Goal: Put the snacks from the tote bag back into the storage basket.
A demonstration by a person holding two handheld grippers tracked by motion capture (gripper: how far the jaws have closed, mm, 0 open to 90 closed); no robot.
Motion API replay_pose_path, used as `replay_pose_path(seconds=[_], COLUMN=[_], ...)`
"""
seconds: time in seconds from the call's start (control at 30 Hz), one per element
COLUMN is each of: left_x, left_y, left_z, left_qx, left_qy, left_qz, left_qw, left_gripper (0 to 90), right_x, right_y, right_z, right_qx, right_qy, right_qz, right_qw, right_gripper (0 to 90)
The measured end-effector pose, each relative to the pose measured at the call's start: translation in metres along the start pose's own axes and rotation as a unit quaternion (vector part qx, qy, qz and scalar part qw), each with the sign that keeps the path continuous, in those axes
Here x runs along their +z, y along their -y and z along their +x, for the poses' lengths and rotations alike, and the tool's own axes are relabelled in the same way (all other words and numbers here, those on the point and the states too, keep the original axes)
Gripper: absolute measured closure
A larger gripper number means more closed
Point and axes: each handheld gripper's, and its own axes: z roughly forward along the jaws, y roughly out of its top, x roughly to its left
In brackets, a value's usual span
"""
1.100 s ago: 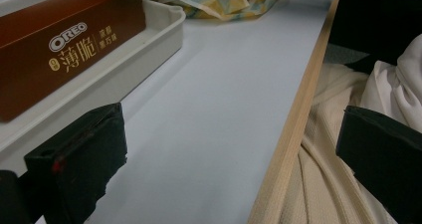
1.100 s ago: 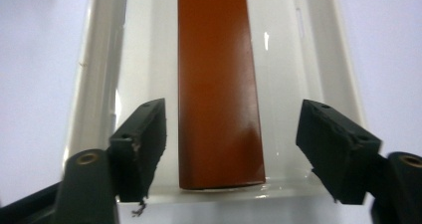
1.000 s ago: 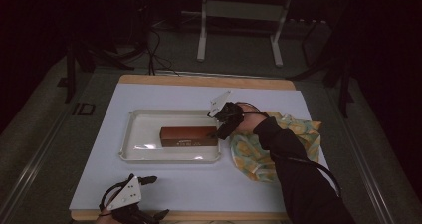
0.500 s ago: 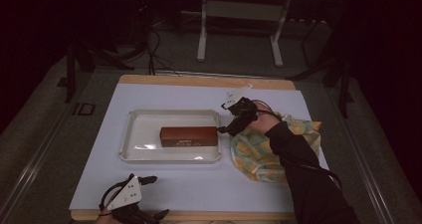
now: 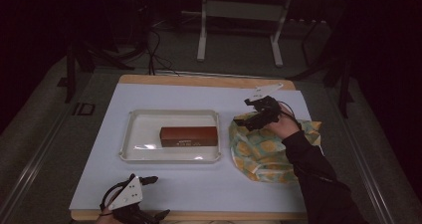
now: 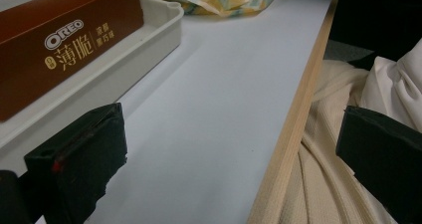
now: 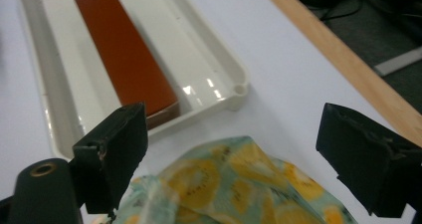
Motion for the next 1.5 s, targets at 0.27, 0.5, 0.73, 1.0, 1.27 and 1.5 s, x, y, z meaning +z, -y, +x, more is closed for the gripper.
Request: replay_pose_path(seconds=[0.27, 0.5, 0.73, 1.0, 1.27, 1.5], left_x=[0.001, 0.001, 0.001, 0.002, 0.001, 0.001], left_y=[0.000, 0.000, 0.000, 0.000, 0.000, 0.000], left_z=[0.000, 0.000, 0.001, 0.001, 0.001, 0.000], left_qx=[0.000, 0.000, 0.001, 0.000, 0.001, 0.004], left_qy=[0.000, 0.000, 0.001, 0.001, 0.000, -0.001], left_qz=[0.000, 0.001, 0.002, 0.003, 0.001, 0.003], left_qw=[1.0000, 1.0000, 1.0000, 1.0000, 1.0000, 1.0000], left_gripper=[0.0, 0.0, 0.0, 0.0, 0.0, 0.0], right_x=[-0.025, -0.042, -0.057, -0.070, -0.077, -0.080], right_y=[0.021, 0.043, 0.064, 0.083, 0.108, 0.124], right_z=[-0.006, -0.011, -0.010, 0.001, 0.017, 0.026], right_qx=[0.050, 0.080, 0.095, 0.134, 0.163, 0.167], right_qy=[0.051, 0.085, 0.105, 0.139, 0.170, 0.187], right_qz=[-0.038, -0.055, -0.050, -0.065, -0.072, -0.081], right_qw=[0.9967, 0.9916, 0.9886, 0.9789, 0.9693, 0.9646], right_gripper=[12.9, 13.0, 13.5, 12.9, 11.4, 11.5])
